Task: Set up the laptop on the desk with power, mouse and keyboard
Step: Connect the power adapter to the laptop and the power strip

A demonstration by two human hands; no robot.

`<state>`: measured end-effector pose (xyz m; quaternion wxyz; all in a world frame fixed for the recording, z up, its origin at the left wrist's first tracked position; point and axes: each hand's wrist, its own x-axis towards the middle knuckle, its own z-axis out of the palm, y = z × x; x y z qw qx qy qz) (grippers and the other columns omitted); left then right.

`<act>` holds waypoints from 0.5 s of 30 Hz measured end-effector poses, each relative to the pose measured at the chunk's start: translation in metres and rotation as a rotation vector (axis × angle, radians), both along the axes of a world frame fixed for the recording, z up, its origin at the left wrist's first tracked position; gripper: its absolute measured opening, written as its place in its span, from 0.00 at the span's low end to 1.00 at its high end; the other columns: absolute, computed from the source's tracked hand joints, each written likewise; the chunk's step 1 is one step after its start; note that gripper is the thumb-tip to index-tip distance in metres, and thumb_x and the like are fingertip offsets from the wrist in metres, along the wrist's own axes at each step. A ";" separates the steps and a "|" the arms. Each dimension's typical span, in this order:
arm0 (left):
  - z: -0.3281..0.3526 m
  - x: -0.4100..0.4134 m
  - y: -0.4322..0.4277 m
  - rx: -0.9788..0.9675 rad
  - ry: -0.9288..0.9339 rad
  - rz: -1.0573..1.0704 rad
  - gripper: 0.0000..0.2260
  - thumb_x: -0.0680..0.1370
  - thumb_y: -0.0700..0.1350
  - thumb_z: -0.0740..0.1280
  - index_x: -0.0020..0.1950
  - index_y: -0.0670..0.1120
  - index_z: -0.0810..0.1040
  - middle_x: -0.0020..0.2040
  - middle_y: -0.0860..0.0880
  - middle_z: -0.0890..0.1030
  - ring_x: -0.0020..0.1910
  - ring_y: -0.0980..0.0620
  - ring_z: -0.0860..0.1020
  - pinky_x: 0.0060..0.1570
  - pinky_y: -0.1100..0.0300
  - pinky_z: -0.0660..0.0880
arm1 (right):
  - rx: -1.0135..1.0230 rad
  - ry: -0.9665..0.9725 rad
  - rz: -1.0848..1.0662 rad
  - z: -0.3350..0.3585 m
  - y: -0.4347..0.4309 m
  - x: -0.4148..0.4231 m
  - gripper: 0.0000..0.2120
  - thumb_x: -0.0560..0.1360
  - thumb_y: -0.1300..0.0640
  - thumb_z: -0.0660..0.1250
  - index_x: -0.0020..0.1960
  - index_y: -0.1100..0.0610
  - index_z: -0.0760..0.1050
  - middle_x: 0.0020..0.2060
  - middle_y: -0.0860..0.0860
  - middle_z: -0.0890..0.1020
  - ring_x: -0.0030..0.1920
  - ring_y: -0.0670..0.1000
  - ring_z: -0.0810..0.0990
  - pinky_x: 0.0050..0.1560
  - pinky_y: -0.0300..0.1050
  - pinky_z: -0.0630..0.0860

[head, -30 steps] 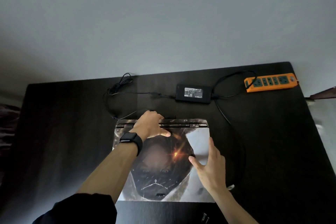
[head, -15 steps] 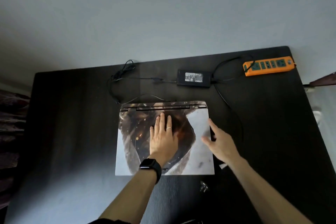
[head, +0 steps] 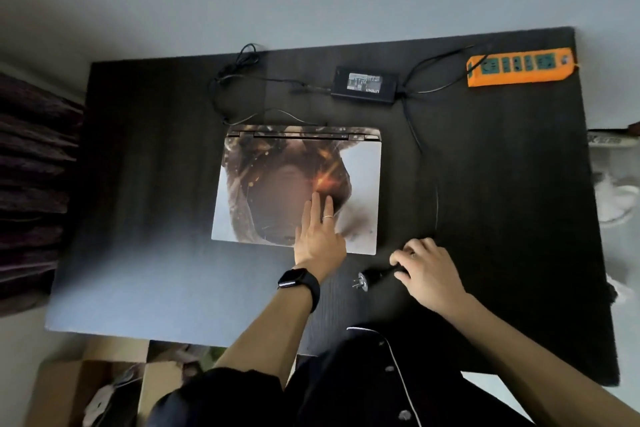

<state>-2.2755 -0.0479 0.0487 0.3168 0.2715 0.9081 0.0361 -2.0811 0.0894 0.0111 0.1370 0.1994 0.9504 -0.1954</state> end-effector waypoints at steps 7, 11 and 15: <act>0.016 0.032 0.037 -0.079 -0.090 0.180 0.30 0.80 0.49 0.61 0.80 0.44 0.55 0.81 0.42 0.46 0.79 0.40 0.47 0.74 0.45 0.57 | -0.013 0.067 -0.060 0.012 0.057 0.016 0.08 0.73 0.54 0.76 0.41 0.47 0.78 0.39 0.47 0.79 0.39 0.52 0.78 0.41 0.49 0.72; 0.030 0.045 0.066 0.089 -0.200 0.161 0.18 0.80 0.52 0.62 0.69 0.49 0.75 0.70 0.47 0.73 0.68 0.46 0.71 0.66 0.54 0.69 | -0.214 0.178 -0.232 0.034 0.091 0.025 0.03 0.75 0.55 0.74 0.45 0.49 0.81 0.39 0.46 0.80 0.40 0.50 0.77 0.41 0.48 0.74; 0.049 0.066 0.098 0.324 -0.532 0.345 0.21 0.79 0.54 0.65 0.72 0.56 0.69 0.55 0.57 0.80 0.57 0.54 0.79 0.59 0.58 0.76 | -0.453 0.289 -0.523 0.056 0.115 0.028 0.03 0.78 0.54 0.71 0.51 0.51 0.81 0.45 0.44 0.82 0.47 0.45 0.80 0.49 0.39 0.76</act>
